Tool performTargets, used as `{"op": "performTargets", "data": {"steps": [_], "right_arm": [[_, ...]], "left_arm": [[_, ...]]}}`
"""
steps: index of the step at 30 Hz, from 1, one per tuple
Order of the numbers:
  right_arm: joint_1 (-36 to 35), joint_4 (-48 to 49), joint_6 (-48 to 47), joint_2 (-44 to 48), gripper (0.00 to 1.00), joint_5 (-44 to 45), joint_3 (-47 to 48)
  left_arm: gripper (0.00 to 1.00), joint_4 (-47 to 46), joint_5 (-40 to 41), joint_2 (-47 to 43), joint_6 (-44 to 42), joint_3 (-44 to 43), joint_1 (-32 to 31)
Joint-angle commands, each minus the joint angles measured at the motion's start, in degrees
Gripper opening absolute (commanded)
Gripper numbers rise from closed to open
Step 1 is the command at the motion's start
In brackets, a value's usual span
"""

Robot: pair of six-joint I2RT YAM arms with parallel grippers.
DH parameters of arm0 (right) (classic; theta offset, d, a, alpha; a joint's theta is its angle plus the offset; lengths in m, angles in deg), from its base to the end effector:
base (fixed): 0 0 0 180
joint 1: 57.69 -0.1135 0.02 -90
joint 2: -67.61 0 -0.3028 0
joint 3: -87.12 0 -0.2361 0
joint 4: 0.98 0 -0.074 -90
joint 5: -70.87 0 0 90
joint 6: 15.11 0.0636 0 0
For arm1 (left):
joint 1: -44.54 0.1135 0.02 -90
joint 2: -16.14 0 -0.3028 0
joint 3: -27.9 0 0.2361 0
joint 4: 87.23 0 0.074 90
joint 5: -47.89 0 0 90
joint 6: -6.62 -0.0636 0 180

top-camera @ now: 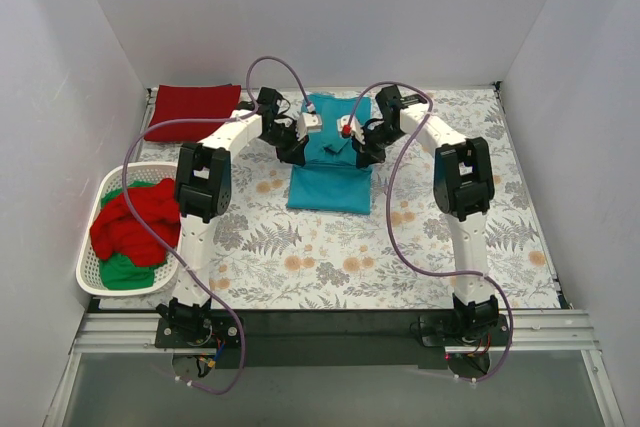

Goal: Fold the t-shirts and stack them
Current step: Fold the tshirt

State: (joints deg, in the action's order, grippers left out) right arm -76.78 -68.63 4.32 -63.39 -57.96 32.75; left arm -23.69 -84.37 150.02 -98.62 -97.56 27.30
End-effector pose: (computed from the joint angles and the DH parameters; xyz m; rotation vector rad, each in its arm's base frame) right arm 0.4498 0.1979 0.2018 -1.8677 1.6911 0.6357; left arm 0.4658 -0.1893 0.1821 0.9011 2.5097 -1.0358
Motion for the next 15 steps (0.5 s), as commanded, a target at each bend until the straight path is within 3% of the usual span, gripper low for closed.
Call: {"op": "performTargets", "data": {"steps": [1,9,15], "right_arm": [[0.28,-0.60,-0.28,-2.15,0.01,0.50,2.11],[-0.42,-0.69,1.66,-4.53,0.01,2.97,0.27],[-2.35,-0.51,2.45,2.04,0.01,2.09,-11.23]], "left_arm": [[0.00,-1.44,0.42,-0.03,-0.84,-0.19,0.36],[0.00,-1.80,1.13,0.42,0.21,7.55,-0.43],[0.00,-2.59,-1.76,-7.84,0.57,20.26,-2.54]]}}
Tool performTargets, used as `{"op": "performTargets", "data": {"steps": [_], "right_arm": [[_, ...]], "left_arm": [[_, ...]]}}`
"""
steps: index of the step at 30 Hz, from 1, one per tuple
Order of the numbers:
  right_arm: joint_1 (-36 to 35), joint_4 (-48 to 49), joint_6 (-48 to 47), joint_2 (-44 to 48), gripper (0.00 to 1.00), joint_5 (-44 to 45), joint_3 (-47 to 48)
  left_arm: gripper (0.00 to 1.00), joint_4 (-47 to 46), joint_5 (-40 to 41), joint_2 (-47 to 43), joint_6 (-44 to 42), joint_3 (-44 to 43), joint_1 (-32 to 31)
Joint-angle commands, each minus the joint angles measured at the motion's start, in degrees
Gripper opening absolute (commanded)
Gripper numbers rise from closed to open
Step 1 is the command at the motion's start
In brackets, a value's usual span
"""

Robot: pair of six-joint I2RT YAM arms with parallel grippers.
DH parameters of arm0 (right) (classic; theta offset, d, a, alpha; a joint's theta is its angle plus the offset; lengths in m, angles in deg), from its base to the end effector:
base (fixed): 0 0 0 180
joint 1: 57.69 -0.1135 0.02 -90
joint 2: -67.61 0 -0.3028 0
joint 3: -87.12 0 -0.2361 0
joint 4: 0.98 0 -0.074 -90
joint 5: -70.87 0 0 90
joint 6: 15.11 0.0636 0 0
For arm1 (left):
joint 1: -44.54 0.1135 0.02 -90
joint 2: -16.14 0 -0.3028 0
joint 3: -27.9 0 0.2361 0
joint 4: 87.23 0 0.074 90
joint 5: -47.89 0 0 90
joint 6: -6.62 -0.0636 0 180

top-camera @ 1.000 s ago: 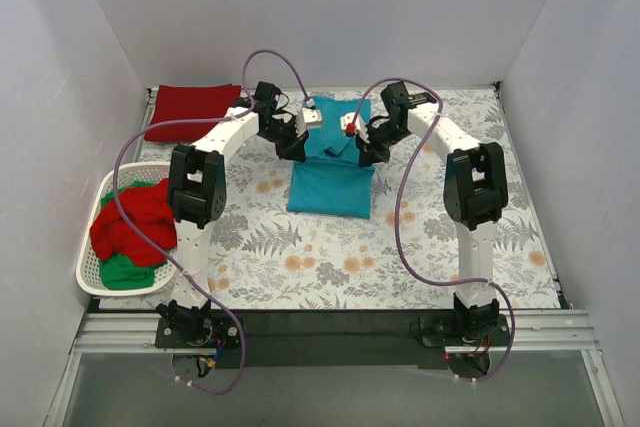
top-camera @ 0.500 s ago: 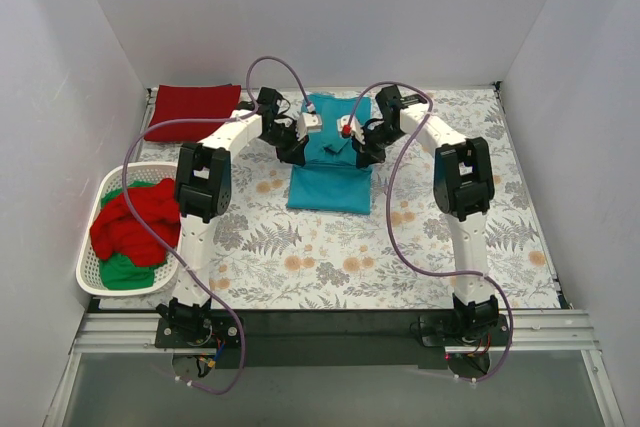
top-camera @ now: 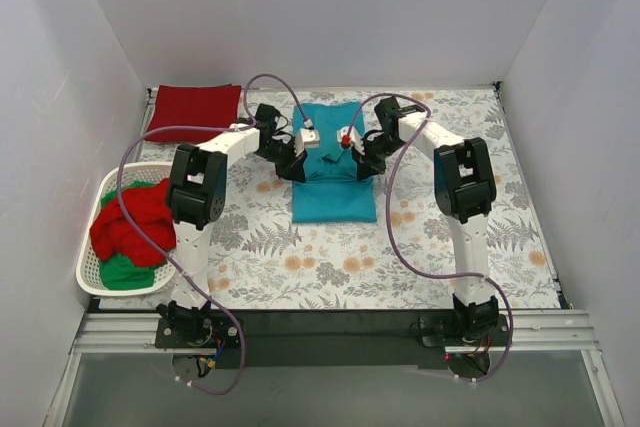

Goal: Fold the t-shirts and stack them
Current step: Fold the tshirt

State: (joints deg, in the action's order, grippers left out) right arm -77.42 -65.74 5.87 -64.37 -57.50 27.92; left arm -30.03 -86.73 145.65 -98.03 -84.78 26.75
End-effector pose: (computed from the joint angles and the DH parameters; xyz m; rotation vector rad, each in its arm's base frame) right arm 0.4425 0.2006 0.1727 -1.8718 1.7558 0.6790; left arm 0.4353 -0.1866 0.1641 0.8967 2.5302 -1.1096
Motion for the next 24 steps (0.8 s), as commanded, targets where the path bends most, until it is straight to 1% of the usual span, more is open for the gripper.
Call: {"op": "performTargets", "data": {"steps": [1,3,6,11,15,19,22,24], "right_arm": [[-1.89,-3.31,1.16,4.27,0.01,1.37,-8.15],[-2.25,-3.22,1.77,8.73,0.01,0.32,-13.68],[-2.51,-3.22,3.79,14.99,0.01,-1.35,-19.84],[-3.30,-3.48,7.40,22.20,0.01,-3.81,-23.99],[-4.44,-3.75,10.38,27.38,0.01,-4.52,-24.87],[-4.62,-4.36,13.28,29.94,0.01,-4.96,-21.72],[-4.53,-5.33,12.68,29.59,0.01,-4.08,-19.08],[-4.36,-5.85,11.54,27.40,0.01,-3.29,-17.06]], "left_arm": [[0.00,3.75,-0.02,-5.13,0.15,9.25,-2.26],[0.00,3.75,-0.73,-10.23,0.59,14.51,-2.96],[0.00,3.84,-3.01,-16.21,3.57,19.53,-2.96],[0.00,4.45,-5.47,-24.21,7.00,23.86,-3.05],[0.00,7.61,-6.97,-28.69,7.97,23.42,-3.05],[0.00,11.13,-6.71,-31.86,7.45,21.49,-2.96],[0.00,12.80,-6.44,-31.34,7.62,18.77,-1.47],[0.00,13.51,-5.57,-28.98,6.93,16.40,-0.77]]}}
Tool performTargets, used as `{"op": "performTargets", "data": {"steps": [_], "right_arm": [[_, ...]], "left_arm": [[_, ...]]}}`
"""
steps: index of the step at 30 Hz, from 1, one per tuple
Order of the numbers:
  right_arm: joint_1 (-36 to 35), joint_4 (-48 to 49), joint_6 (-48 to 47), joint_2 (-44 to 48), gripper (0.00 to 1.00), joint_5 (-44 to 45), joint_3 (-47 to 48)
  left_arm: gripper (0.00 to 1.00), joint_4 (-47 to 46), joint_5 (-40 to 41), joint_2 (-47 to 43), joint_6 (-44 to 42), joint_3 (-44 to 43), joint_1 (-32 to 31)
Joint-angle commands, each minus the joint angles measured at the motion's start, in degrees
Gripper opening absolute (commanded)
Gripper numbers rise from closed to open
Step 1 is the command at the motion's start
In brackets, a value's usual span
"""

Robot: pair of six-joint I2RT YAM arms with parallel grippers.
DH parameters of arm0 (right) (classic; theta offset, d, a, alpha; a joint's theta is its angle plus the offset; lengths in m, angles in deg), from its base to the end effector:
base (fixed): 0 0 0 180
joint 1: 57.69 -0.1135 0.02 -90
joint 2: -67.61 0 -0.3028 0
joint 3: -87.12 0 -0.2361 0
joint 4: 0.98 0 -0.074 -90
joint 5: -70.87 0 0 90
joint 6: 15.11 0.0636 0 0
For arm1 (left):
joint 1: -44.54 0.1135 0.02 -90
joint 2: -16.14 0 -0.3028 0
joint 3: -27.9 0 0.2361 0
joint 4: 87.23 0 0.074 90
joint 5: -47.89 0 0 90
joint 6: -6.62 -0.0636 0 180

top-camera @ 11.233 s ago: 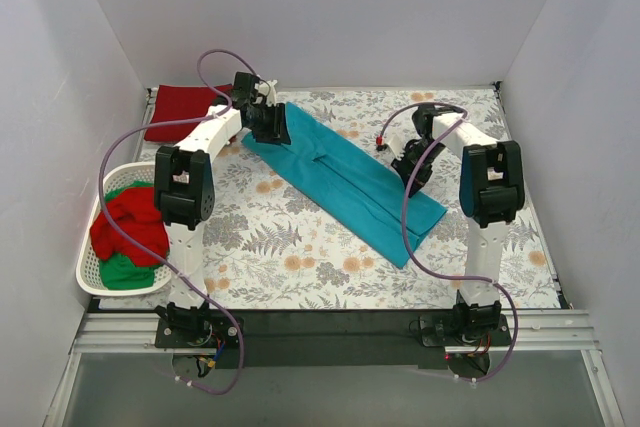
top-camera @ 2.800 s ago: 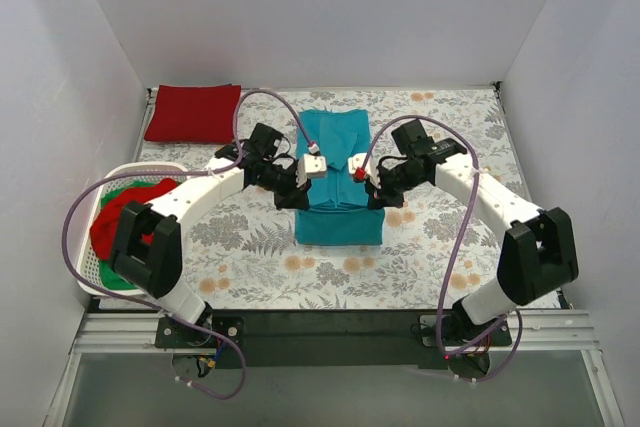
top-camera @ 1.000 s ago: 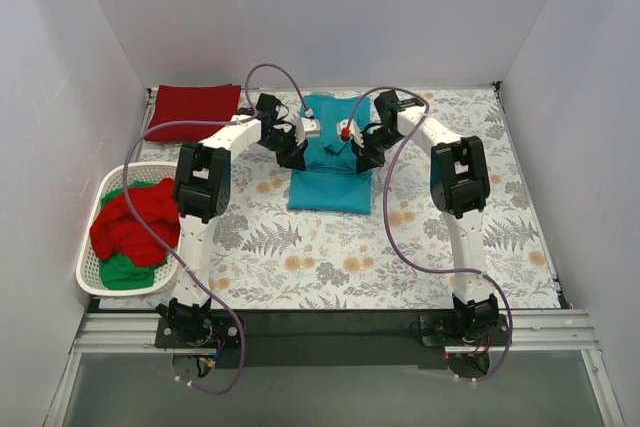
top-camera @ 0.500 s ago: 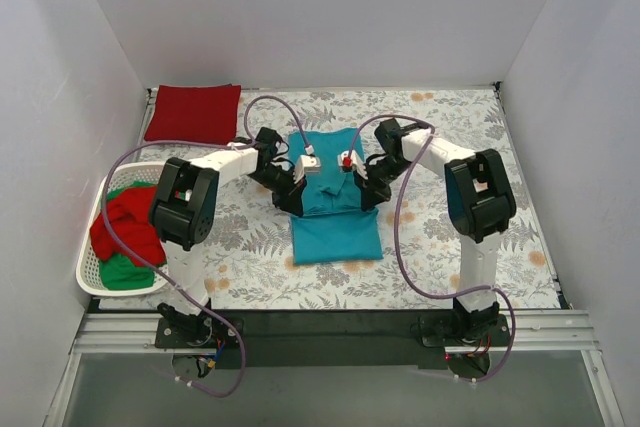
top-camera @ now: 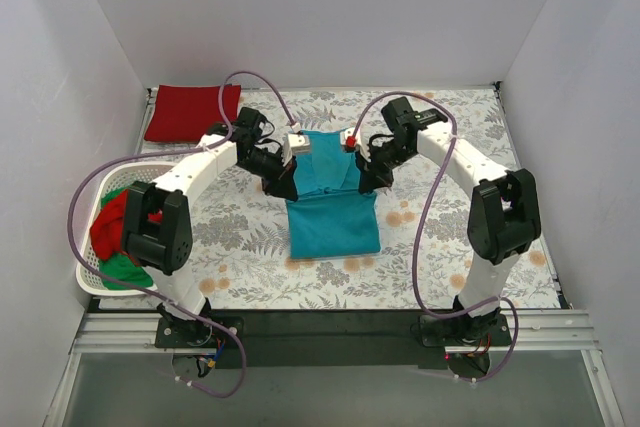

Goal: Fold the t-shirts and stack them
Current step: Fold the tshirt

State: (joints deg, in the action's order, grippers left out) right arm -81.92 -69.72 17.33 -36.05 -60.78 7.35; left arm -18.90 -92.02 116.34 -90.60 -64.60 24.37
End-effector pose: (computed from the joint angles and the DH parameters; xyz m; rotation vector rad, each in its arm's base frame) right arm 0.3149 0.1881 0.2779 -1.7689 1.8121 0.8074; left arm 0.2980 -0.1613 0.2683 0.7947 2.6061 -1.2954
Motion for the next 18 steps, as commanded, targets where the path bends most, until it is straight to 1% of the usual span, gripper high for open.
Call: {"op": "performTargets", "data": {"steps": [1,6,9,10,14,15,17,18], "right_arm": [[0.41,-1.88,-1.05,-1.89,0.01,0.16,4.13],[1.11,-2.05,-3.87,-10.24,0.01,1.04,10.18],[1.81,-2.14,-5.10,-14.81,0.01,1.30,13.96],[2.08,-2.23,-5.63,-15.69,0.01,1.92,14.85],[2.87,-2.41,-6.86,-20.34,0.01,3.24,18.19],[2.87,-2.58,-7.04,-20.97,0.01,3.41,18.80],[2.87,-2.67,-6.95,-22.02,0.03,3.77,19.51],[2.96,-2.67,-6.86,-22.20,0.13,3.85,19.60]], "left_arm": [[0.00,2.21,-0.01,1.21,-0.68,-4.57,1.79],[0.00,-2.09,0.52,9.21,1.07,-9.57,3.11],[0.00,-2.19,1.04,14.82,0.54,-12.30,3.20],[0.00,-2.10,1.04,15.98,0.54,-14.14,3.20],[0.00,-2.27,2.00,19.94,0.46,-16.00,3.20],[0.01,-2.54,2.27,20.90,0.63,-15.91,3.20],[0.07,-3.85,3.14,21.79,1.59,-16.18,3.20],[0.14,-4.21,3.50,21.96,2.47,-16.35,3.20]]}}
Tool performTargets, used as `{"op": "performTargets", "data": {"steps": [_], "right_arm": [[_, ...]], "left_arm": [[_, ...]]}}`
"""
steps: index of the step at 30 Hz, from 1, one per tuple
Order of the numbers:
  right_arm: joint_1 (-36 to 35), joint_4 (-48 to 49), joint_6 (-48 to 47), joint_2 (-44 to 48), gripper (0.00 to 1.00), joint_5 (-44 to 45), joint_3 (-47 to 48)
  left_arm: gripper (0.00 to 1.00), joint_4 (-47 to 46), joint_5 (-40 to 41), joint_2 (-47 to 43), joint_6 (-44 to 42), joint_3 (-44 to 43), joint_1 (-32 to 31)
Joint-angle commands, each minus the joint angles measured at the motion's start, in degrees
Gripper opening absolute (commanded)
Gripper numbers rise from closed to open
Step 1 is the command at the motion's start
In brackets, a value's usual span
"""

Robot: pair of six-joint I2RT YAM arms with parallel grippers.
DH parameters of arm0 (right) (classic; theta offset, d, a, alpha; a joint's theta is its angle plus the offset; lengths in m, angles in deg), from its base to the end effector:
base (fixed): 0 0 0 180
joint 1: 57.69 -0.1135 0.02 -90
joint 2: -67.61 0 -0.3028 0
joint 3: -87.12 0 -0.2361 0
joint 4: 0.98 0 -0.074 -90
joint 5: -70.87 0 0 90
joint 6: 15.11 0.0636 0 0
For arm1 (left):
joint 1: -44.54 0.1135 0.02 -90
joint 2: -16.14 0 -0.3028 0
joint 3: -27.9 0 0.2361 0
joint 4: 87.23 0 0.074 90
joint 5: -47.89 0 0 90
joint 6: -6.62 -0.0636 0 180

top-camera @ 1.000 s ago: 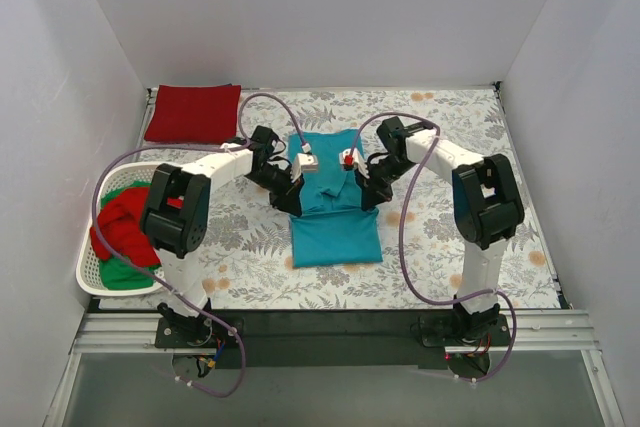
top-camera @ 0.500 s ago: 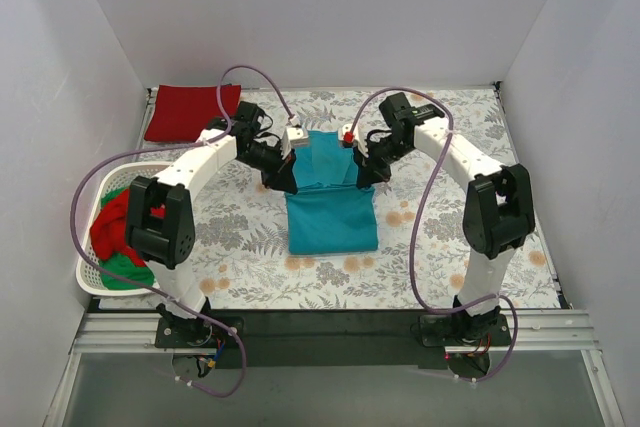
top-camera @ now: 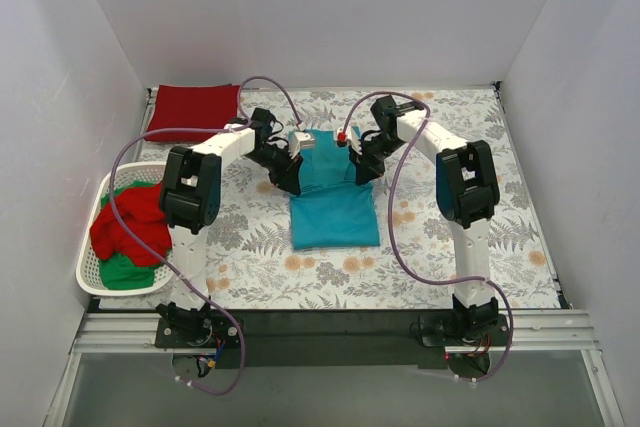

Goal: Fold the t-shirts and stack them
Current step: Fold the tshirt

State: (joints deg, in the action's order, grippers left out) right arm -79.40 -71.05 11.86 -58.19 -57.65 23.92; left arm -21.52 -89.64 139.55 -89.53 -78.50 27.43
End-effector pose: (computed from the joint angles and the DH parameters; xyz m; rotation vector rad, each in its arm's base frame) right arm 0.4069 0.2047 0.2006 -1.8352 1.8816 0.7702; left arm 0.3946 -0.1706 0.1812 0.6492 2.7602 -1.2596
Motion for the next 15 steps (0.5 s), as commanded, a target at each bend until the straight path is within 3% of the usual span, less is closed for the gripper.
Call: {"op": "performTargets", "data": {"steps": [1,3,4,6,11,14,15], "right_arm": [[0.36,-1.34,-1.05,0.03,0.21,1.08,3.12],[0.44,-1.34,-0.52,0.20,0.29,1.43,3.12],[0.53,-1.34,0.44,0.81,0.44,1.87,3.12],[0.97,-1.34,2.80,1.34,0.64,3.01,3.91],[3.08,-1.34,7.99,6.17,0.65,3.02,4.53],[3.43,-1.34,10.45,11.00,0.58,0.48,1.46],[3.35,-1.34,11.51,12.06,0.49,-0.75,-1.07]], "left_arm": [[0.19,-1.93,1.30,-0.81,1.75,-2.63,0.14],[0.30,-2.64,2.08,-0.89,3.15,-2.89,0.23],[0.45,-3.34,2.52,-1.33,3.60,-3.07,0.32],[0.51,-3.43,3.14,-2.03,4.65,-3.77,0.93],[0.54,-4.39,2.27,-7.82,10.18,-3.77,4.26],[0.55,-5.80,0.07,-11.69,13.44,-0.62,4.89],[0.55,-5.98,-1.15,-14.49,13.97,0.44,4.89]]}}
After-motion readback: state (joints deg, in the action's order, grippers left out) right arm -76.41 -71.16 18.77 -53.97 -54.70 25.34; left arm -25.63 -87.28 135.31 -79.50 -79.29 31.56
